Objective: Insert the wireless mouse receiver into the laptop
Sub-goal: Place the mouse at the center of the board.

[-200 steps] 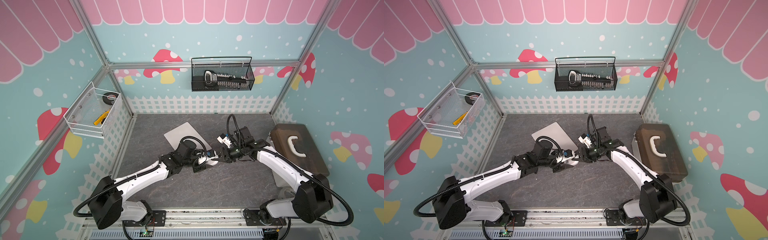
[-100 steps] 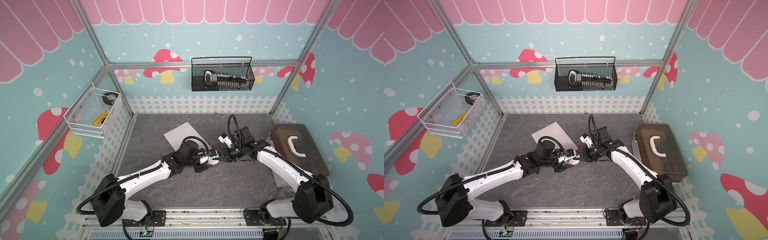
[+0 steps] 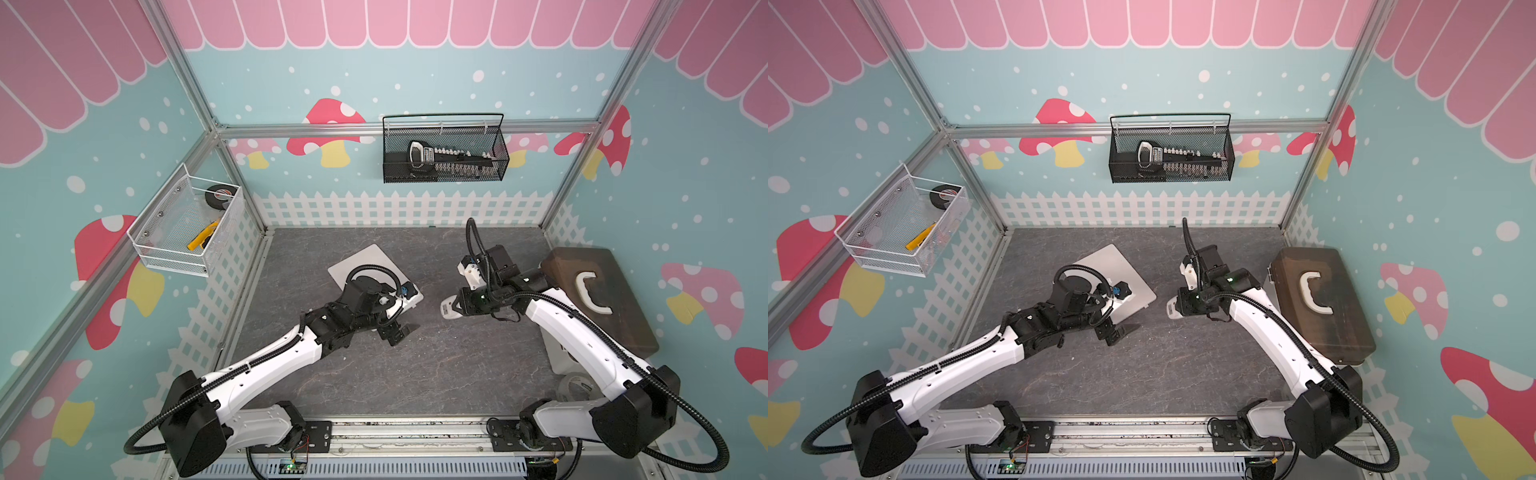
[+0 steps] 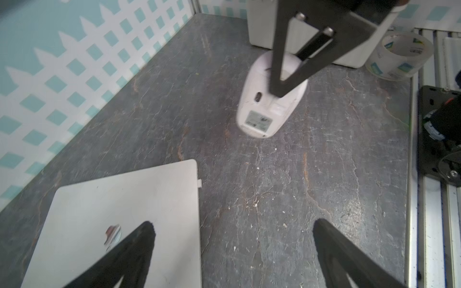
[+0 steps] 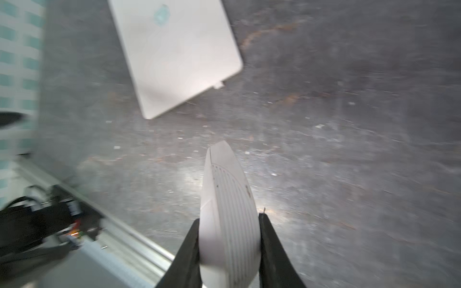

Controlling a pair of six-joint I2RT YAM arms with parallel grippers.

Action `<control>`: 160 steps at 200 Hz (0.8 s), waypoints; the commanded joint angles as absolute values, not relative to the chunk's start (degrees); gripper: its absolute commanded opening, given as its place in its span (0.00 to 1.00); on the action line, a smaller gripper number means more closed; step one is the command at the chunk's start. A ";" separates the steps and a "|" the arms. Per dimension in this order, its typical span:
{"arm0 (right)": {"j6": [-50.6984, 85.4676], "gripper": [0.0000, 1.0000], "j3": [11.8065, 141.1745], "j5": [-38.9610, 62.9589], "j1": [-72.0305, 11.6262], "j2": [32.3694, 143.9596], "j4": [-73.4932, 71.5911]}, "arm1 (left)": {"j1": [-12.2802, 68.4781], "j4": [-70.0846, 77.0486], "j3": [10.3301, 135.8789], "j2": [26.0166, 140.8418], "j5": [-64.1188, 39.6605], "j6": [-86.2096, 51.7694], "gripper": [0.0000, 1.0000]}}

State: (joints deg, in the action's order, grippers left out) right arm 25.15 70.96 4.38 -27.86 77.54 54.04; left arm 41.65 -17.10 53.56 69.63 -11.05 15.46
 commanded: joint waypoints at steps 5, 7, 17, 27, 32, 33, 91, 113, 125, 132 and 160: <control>22.24 0.18 71.95 -20.89 -32.65 81.56 61.57 | 37.11 -19.42 53.81 67.54 -9.63 6.46 0.99; 22.21 0.18 72.04 -22.01 -33.15 81.94 61.78 | 36.79 -19.36 53.75 67.40 -9.64 6.18 0.99; 22.15 0.19 72.33 -27.08 -35.27 83.58 62.59 | 35.31 -19.10 53.46 66.75 -7.91 4.80 0.99; 22.26 0.19 72.38 -31.63 -37.26 85.34 63.45 | 34.23 -19.23 53.31 66.07 -5.31 4.24 0.99; 22.37 0.19 72.42 -33.10 -38.07 86.39 64.11 | 33.89 -19.33 53.18 65.73 -3.58 4.21 0.99; 22.43 0.19 72.42 -33.38 -38.20 86.61 64.18 | 33.86 -19.33 53.13 65.65 -3.24 4.17 0.99; 26.16 0.21 72.25 -42.03 -46.82 95.86 66.34 | 31.50 -20.64 51.33 62.35 3.78 4.21 0.99; 27.11 0.23 72.09 -42.10 -48.72 98.10 66.36 | 31.41 -20.99 51.06 61.77 3.58 4.46 0.99; 27.74 0.24 71.90 -41.89 -49.64 99.14 66.32 | 31.37 -21.01 51.26 61.46 3.46 4.64 0.99; 28.00 0.24 71.81 -41.75 -50.11 99.68 66.34 | 31.33 -21.07 51.34 61.38 3.29 4.87 0.99; 29.00 0.28 71.21 -41.05 -51.11 100.79 65.94 | 31.38 -21.21 51.90 61.33 3.01 5.60 0.99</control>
